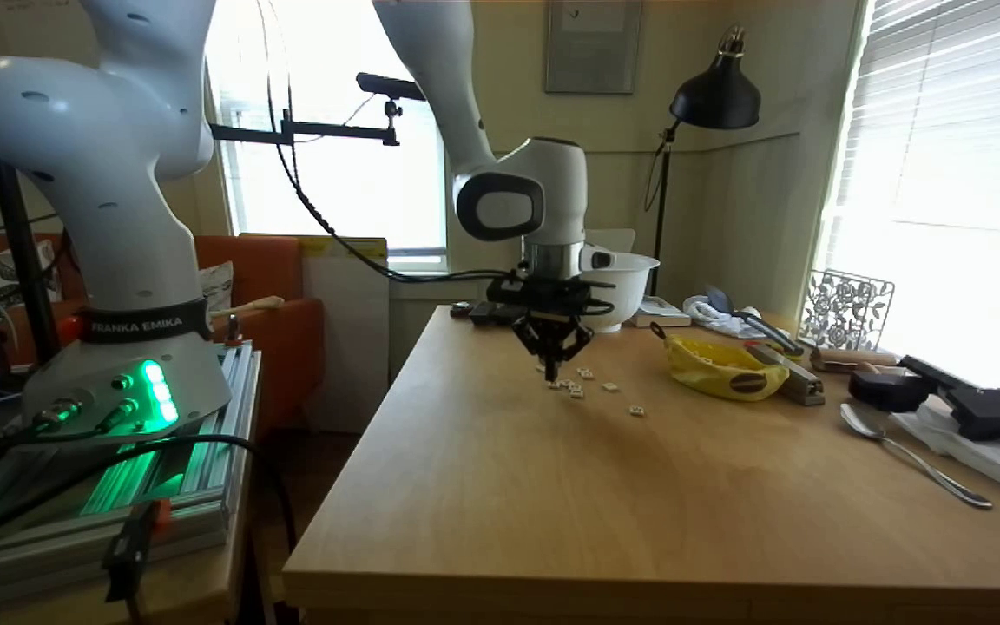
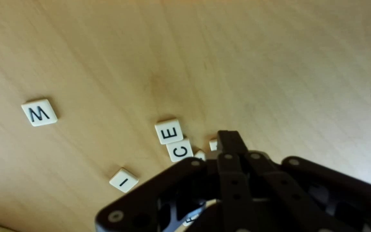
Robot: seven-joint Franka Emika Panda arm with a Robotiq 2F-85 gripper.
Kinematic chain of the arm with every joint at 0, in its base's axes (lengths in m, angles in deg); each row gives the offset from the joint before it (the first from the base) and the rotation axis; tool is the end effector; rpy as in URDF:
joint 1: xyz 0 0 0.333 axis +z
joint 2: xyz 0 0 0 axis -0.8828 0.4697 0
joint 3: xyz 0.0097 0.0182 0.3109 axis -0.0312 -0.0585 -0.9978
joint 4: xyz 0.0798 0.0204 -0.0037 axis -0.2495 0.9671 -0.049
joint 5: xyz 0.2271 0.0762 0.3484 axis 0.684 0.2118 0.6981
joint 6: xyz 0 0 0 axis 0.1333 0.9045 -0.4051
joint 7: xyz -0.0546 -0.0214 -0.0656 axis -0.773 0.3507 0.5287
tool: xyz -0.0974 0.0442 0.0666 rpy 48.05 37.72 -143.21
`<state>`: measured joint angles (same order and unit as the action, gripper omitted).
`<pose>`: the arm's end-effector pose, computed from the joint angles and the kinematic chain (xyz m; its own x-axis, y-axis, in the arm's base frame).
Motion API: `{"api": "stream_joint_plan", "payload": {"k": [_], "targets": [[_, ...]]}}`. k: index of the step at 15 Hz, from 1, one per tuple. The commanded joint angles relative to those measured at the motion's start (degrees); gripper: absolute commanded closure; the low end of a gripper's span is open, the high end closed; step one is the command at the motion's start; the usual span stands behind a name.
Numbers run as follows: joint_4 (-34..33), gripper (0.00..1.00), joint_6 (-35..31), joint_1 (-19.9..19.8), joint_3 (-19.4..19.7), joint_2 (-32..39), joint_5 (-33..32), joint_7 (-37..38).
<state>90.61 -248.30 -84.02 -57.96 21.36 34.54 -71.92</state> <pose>0.5223 -0.1028 0.1076 0.7601 0.6373 0.1267 0.6418 -0.7668 0.0070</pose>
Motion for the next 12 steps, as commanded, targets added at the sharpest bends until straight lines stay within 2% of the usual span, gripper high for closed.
{"api": "stream_joint_plan", "payload": {"k": [1,12], "targets": [[-0.42,1.00,-2.39,0.08,-0.16,1.60,0.87,0.22],[-0.20,1.00,-1.59,2.12,1.55,2.32,-0.87,4.24]]}}
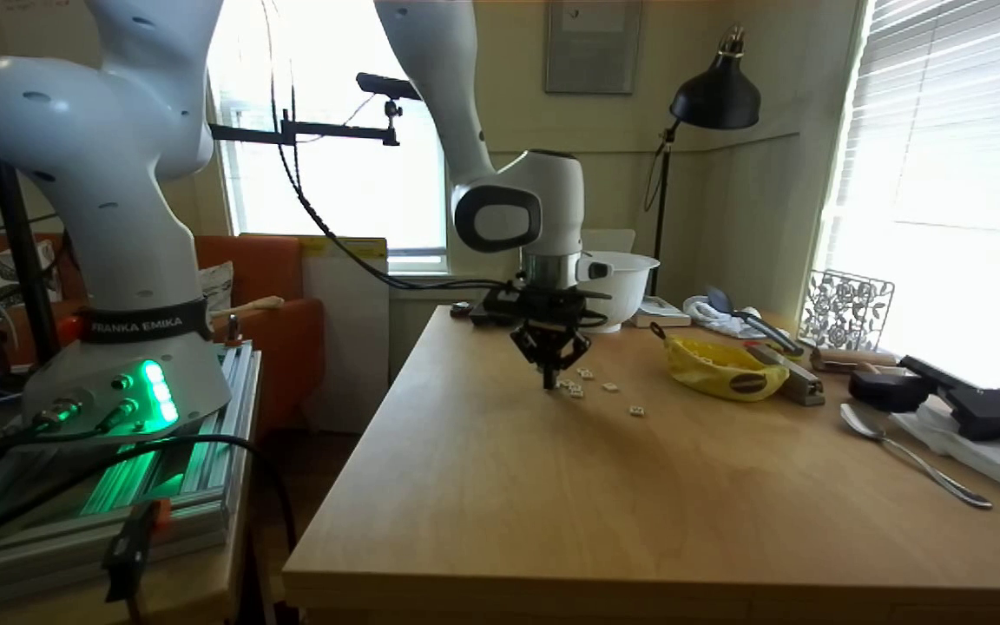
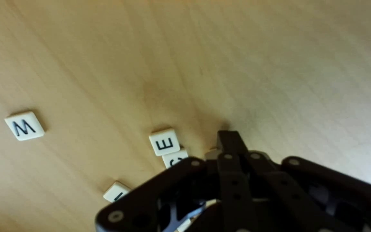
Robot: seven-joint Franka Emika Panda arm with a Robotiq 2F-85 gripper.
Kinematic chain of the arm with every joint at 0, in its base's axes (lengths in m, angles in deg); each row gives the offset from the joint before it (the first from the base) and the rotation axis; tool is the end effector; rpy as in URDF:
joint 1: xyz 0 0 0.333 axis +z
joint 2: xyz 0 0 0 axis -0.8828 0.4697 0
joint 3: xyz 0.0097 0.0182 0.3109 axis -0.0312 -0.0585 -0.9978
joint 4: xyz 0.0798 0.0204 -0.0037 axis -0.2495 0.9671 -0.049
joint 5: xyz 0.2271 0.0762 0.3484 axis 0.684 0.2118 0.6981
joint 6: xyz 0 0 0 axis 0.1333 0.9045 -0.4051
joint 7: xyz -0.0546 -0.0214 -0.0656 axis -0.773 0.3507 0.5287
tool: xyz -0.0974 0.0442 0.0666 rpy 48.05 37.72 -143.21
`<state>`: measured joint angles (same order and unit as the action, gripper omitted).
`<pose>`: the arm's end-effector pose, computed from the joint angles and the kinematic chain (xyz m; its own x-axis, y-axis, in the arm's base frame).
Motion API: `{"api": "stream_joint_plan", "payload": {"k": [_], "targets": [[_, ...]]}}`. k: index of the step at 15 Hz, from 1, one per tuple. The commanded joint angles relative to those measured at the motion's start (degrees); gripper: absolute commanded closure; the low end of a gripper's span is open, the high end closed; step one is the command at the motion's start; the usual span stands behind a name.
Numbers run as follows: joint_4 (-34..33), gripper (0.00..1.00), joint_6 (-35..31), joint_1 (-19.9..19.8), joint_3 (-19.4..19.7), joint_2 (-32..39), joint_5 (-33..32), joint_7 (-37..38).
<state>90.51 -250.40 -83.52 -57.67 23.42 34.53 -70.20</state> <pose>0.5196 -0.0998 0.0928 0.7784 0.6143 0.1291 0.6190 -0.7853 0.0043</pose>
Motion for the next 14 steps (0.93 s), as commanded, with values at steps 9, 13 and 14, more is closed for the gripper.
{"api": "stream_joint_plan", "payload": {"k": [9,13,14], "targets": [[0.31,1.00,1.37,4.85,2.89,-0.20,-1.48,9.31],[0.24,1.00,0.88,7.47,4.94,-0.02,-2.67,14.53],[0.19,1.00,0.83,8.24,5.62,0.10,-3.23,16.05]]}}
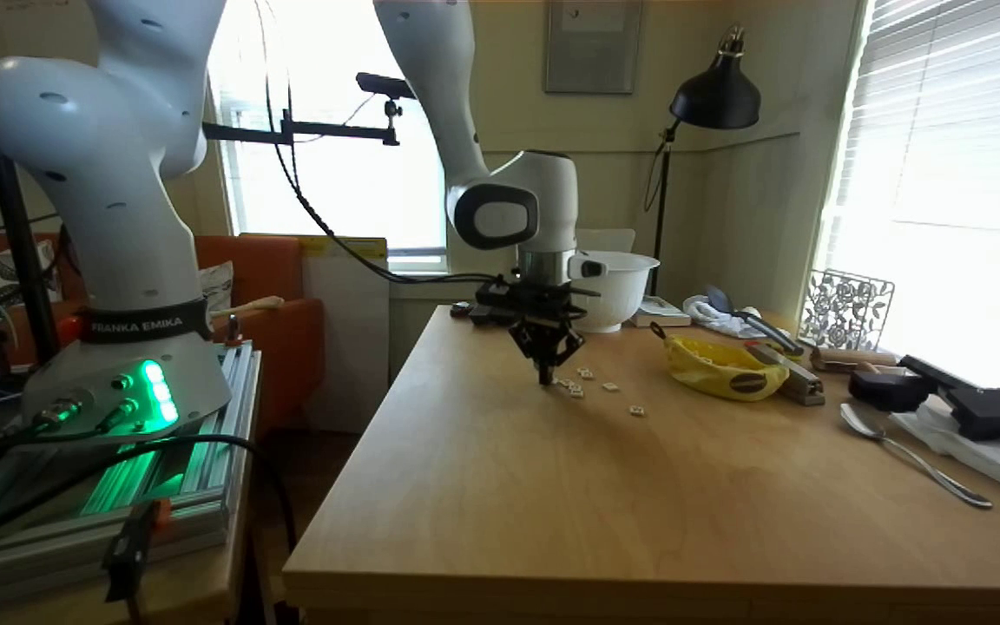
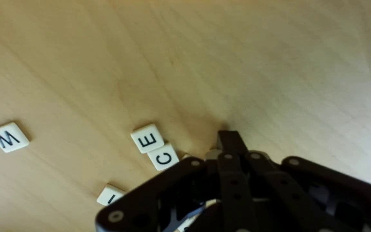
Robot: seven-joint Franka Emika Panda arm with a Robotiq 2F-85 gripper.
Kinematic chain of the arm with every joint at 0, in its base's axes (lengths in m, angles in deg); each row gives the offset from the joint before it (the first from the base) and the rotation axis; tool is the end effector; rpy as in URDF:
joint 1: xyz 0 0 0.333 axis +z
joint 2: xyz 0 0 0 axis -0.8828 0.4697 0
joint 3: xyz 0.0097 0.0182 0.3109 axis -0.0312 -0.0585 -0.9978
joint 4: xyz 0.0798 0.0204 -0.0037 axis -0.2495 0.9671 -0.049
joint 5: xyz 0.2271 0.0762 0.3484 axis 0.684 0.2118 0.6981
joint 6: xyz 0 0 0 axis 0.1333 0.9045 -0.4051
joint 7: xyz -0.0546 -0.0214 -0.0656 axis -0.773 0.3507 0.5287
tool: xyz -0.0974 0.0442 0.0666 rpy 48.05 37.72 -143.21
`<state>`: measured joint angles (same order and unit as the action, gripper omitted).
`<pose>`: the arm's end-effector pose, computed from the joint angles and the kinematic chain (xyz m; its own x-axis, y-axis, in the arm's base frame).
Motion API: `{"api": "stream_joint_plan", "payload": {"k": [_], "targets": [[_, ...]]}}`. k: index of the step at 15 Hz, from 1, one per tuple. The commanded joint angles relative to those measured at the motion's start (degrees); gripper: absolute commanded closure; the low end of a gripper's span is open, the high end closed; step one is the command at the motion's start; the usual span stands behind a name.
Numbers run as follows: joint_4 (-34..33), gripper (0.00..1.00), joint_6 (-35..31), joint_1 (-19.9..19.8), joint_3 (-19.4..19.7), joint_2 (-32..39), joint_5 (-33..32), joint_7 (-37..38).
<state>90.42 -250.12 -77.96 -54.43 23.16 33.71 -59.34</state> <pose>0.5233 -0.0809 0.0931 0.8527 0.5113 0.1069 0.5140 -0.8578 0.0024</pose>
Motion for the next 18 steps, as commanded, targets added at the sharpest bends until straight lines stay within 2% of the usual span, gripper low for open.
{"api": "stream_joint_plan", "payload": {"k": [1,5,12,18], "targets": [[0.29,1.00,0.44,3.54,3.15,0.42,-2.98,6.91],[0.08,1.00,0.51,5.72,4.78,0.54,-4.96,13.22],[-0.26,1.00,0.87,6.83,4.92,0.78,-5.77,19.95],[-0.95,1.00,0.66,10.46,8.18,1.39,-6.95,26.94]]}}
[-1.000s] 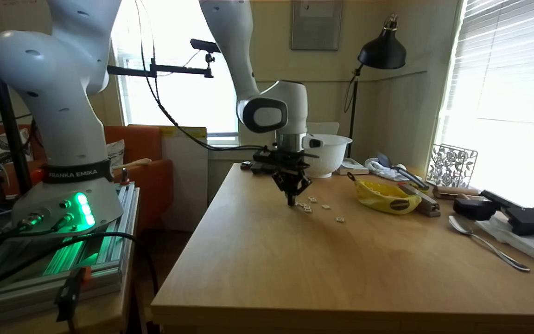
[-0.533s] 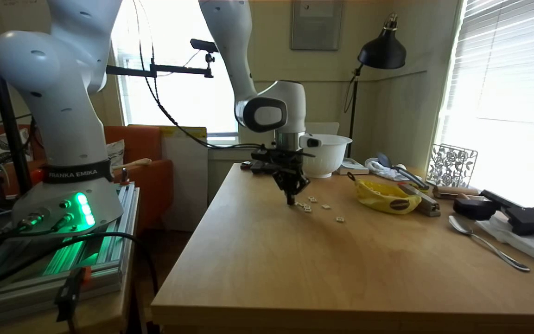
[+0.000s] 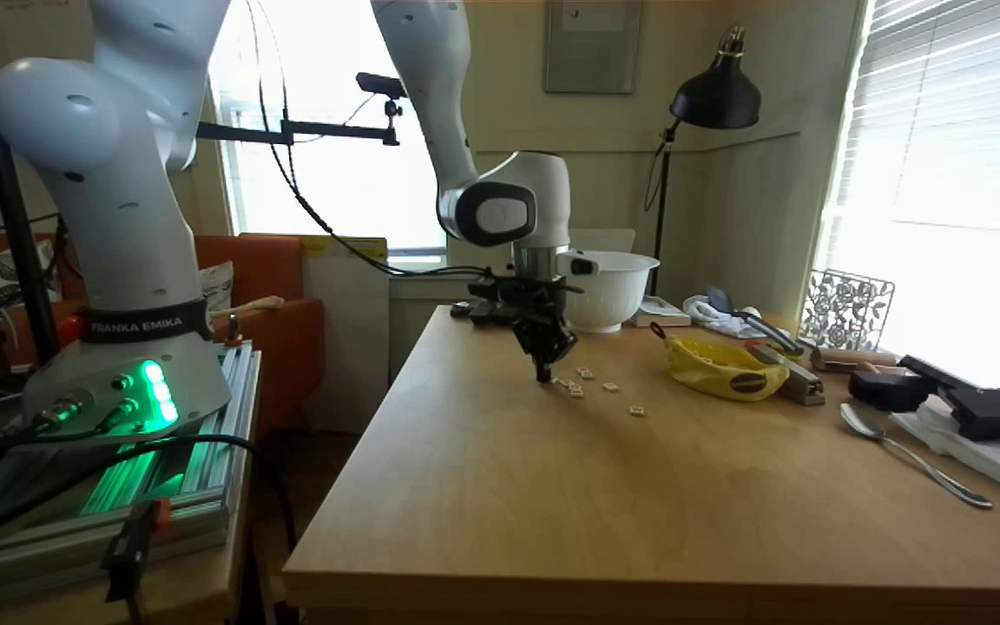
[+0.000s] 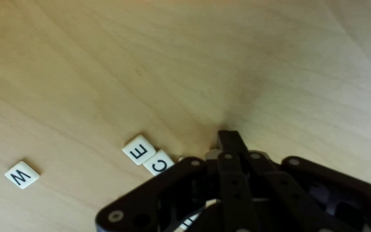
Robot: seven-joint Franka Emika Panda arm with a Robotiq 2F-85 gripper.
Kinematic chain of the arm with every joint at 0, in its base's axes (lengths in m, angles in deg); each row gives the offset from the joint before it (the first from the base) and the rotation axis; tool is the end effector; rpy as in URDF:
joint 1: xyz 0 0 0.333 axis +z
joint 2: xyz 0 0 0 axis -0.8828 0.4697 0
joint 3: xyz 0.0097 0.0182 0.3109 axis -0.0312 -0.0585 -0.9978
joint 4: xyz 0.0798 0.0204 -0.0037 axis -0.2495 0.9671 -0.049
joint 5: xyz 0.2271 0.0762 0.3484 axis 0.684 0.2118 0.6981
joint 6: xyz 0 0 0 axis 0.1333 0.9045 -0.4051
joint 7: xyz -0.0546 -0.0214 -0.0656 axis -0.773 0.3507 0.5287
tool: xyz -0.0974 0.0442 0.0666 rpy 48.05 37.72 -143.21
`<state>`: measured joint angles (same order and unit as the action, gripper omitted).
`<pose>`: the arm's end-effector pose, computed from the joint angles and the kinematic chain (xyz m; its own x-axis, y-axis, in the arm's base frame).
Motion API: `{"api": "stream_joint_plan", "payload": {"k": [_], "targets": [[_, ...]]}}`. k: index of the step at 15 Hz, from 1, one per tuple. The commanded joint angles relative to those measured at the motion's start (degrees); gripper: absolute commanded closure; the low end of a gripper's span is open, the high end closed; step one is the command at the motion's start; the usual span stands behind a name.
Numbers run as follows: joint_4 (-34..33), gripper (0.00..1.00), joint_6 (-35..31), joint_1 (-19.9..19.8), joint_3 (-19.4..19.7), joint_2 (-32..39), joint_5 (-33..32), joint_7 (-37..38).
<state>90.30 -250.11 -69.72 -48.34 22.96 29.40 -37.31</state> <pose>0.5269 -0.0629 0.0940 0.9582 0.2751 0.0782 0.2734 -0.9614 0.0324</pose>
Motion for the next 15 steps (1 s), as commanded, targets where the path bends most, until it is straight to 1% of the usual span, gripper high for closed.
{"api": "stream_joint_plan", "payload": {"k": [1,7,15], "targets": [[-0.97,1.00,0.66,2.65,2.39,1.68,-2.53,6.01],[-1.65,1.00,0.58,5.29,4.65,2.21,-2.53,11.52],[-2.84,1.00,0.36,6.95,5.58,3.14,-1.39,17.64]]}}
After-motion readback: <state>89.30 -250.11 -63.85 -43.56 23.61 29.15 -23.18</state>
